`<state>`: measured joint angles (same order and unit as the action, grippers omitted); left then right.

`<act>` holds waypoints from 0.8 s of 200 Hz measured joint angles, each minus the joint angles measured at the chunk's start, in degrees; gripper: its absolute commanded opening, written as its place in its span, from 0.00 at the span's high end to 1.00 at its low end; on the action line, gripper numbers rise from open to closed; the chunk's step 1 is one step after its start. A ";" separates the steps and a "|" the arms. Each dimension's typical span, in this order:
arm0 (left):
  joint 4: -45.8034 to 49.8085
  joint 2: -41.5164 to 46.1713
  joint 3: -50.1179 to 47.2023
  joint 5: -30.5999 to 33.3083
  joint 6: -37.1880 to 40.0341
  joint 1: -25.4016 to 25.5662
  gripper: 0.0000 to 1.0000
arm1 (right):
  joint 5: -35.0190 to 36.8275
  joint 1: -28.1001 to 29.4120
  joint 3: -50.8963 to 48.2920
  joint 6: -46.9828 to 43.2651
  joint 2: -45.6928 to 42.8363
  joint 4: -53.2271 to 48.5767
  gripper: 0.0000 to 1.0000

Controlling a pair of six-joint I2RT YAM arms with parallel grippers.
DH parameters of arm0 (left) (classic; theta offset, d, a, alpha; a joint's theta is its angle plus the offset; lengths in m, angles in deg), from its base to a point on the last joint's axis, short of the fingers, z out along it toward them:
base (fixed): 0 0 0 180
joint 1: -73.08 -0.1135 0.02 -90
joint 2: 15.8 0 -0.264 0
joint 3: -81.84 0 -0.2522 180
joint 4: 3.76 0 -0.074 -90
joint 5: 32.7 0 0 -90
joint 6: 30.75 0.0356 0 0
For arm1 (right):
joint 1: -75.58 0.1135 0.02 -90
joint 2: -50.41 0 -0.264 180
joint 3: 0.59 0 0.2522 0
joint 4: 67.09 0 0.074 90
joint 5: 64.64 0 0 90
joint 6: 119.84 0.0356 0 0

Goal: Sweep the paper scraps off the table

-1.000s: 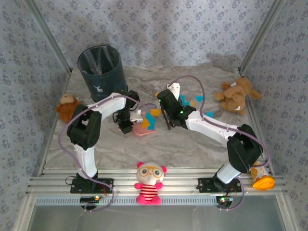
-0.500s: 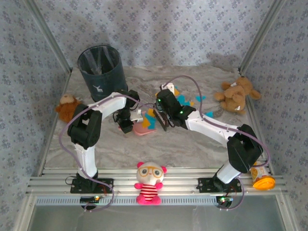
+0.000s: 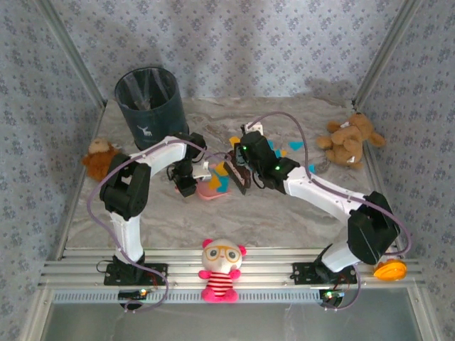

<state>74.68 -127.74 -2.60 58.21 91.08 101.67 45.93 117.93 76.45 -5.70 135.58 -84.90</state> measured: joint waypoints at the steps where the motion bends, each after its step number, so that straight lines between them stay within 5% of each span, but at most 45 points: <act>1: 0.00 0.00 0.00 0.00 0.00 0.00 1.00 | 0.00 -0.04 0.00 0.00 0.00 0.00 1.00; 160: -0.37 0.00 0.00 0.02 0.00 0.00 1.00 | 0.59 -1.05 7.17 -4.33 9.14 -0.09 1.00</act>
<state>74.31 -127.74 -2.60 58.23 91.08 101.67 46.52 116.88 83.62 -10.03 144.72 -84.99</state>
